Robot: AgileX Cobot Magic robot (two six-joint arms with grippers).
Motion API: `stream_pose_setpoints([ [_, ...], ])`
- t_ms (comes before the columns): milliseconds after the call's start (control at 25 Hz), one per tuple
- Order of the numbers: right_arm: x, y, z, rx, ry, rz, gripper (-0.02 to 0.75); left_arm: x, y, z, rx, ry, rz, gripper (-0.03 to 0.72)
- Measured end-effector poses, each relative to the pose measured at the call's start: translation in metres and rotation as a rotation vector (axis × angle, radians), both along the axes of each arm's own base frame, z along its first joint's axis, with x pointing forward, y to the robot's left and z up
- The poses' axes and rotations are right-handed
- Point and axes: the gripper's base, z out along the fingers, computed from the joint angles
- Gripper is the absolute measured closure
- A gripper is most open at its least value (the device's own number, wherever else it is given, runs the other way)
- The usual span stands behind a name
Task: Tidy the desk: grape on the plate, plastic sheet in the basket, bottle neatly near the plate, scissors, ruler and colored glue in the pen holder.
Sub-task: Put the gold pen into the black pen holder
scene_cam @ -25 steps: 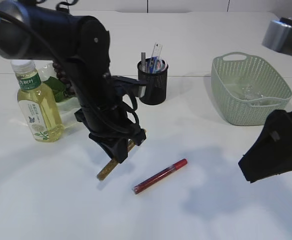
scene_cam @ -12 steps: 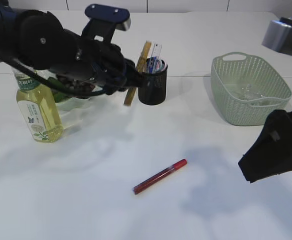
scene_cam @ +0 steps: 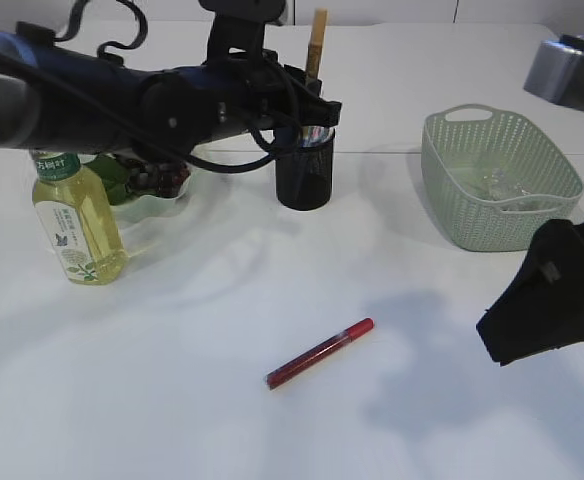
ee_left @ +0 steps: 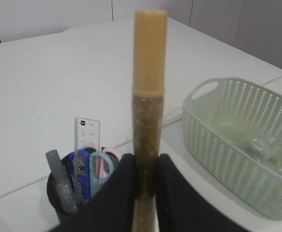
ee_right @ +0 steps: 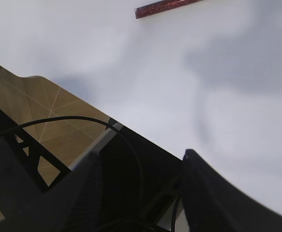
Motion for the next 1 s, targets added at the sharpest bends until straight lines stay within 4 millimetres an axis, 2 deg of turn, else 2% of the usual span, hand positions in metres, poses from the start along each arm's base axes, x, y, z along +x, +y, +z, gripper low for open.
stream_pose_setpoints([
  [280, 0.0, 0.0, 0.0, 0.0, -0.007, 0.006, 0.32, 0.05, 0.003, -0.016, -0.02, -0.016, 0.061, 0.597],
  [440, 0.002, 0.0, 0.001, 0.003, -0.023, 0.005, 0.32, 0.068, 0.0, -0.02, -0.02, -0.006, 0.07, 0.596],
  [680, 0.003, 0.001, 0.001, 0.01, -0.043, -0.002, 0.32, 0.075, -0.005, -0.031, 0.0, 0.032, 0.065, 0.595],
  [1000, 0.003, 0.001, 0.001, 0.009, -0.044, 0.0, 0.32, 0.075, -0.005, -0.032, 0.002, 0.035, 0.065, 0.583],
])
